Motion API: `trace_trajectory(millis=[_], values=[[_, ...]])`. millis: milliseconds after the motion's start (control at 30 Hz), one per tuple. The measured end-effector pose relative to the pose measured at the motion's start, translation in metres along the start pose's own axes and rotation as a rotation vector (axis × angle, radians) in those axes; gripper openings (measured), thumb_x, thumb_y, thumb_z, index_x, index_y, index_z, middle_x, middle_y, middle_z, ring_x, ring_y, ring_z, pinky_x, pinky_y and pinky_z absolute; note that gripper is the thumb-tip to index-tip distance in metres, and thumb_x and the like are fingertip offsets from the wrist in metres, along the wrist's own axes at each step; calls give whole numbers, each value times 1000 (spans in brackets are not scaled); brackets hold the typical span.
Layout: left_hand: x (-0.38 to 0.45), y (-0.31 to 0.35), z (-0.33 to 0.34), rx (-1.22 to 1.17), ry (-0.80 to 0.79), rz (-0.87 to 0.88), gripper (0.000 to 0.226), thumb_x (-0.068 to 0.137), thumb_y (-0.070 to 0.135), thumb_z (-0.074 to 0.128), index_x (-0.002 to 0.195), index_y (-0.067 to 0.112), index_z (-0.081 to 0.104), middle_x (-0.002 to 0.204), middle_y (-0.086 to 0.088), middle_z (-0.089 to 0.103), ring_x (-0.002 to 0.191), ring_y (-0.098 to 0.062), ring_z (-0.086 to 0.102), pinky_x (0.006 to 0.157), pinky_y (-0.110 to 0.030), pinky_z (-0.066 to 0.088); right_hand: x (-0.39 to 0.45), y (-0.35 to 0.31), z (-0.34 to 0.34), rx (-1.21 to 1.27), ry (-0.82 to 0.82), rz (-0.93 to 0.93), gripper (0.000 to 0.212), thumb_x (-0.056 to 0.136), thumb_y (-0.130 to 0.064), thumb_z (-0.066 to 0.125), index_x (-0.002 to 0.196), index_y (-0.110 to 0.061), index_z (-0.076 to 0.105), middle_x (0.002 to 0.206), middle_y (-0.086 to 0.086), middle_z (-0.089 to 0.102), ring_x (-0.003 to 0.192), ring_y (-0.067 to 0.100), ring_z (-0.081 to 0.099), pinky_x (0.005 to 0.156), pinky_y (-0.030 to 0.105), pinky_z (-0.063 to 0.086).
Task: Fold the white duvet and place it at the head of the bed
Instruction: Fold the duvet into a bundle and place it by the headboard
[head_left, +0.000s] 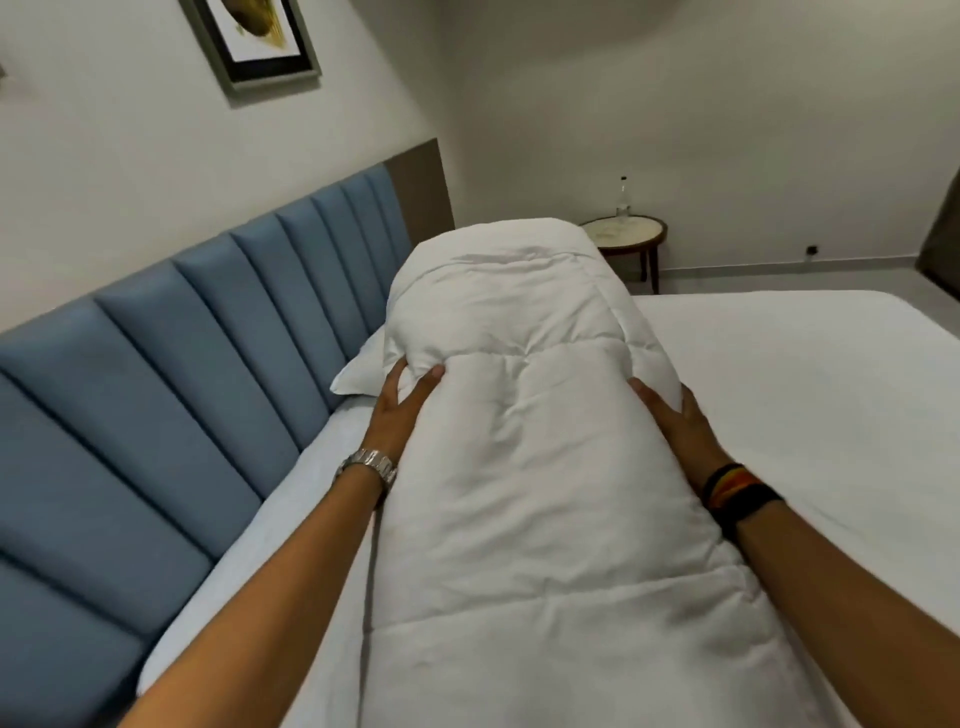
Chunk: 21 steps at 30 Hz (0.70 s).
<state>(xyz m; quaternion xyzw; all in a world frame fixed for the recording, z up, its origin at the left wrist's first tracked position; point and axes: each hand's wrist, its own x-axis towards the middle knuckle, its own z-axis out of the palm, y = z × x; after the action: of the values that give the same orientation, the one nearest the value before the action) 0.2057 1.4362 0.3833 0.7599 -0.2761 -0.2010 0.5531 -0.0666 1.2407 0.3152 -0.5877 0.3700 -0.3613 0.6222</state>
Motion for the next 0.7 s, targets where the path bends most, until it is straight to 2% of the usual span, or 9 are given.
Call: trace_trajectory(millis=[67,200,333,400,467,533,600,667,700], values=[[29,-15,-54,66,-12,-3,108,62,86,61,156,44,32,159,0,40,144,-24,41,103,-32,32,4,0,64,24,14,16,119,55,-87,78,156,-34,41,150,-6,54,132,20,56,114,44,45],[121,-61,-160,92,-65,76,83,87,73,60,158,40,33,161,7,39,146,-19,39,107,-29,30,23,15,199,95,17,30,111,61,-75,82,155,-31,41,144,-7,57,123,18,60,106,38,49],[234,-117,-264,231,-133,54,92,76,89,55,156,49,33,162,16,36,146,-14,37,116,-35,28,50,60,340,177,36,30,79,72,-64,84,140,-40,51,134,-15,63,118,8,64,103,34,54],[276,-157,-309,290,-180,-10,97,75,92,49,158,47,28,164,15,33,150,-15,33,120,-35,24,61,100,408,161,4,99,83,74,-68,82,145,-44,46,140,-16,60,126,10,60,109,35,48],[300,-211,-338,374,-215,-129,102,75,94,46,161,45,21,166,11,27,152,-19,30,120,-35,23,61,153,464,80,-22,206,91,77,-70,79,153,-42,38,148,-16,53,135,13,54,115,34,40],[305,-282,-350,501,-235,-239,110,66,100,44,160,48,20,169,5,23,154,-25,27,123,-39,24,53,198,509,-60,-53,377,103,80,-72,73,162,-31,26,156,-11,41,143,14,42,118,30,31],[295,-364,-351,691,-361,-321,115,58,105,35,159,54,13,173,0,11,156,-31,18,125,-49,19,46,231,553,-260,-51,442,121,70,-85,69,165,-31,17,169,2,25,153,23,30,123,38,27],[268,-436,-334,915,-417,-298,95,73,99,23,154,61,-8,172,5,-12,158,-34,2,124,-58,8,53,246,591,-541,-34,222,115,72,-90,60,164,-41,13,174,4,6,159,25,11,126,50,17],[250,-459,-323,982,-356,-220,85,82,93,19,153,61,-16,171,6,-20,158,-34,-6,123,-61,2,66,256,609,-692,-26,47,105,79,-88,53,164,-43,11,174,3,0,160,24,2,125,53,9]])
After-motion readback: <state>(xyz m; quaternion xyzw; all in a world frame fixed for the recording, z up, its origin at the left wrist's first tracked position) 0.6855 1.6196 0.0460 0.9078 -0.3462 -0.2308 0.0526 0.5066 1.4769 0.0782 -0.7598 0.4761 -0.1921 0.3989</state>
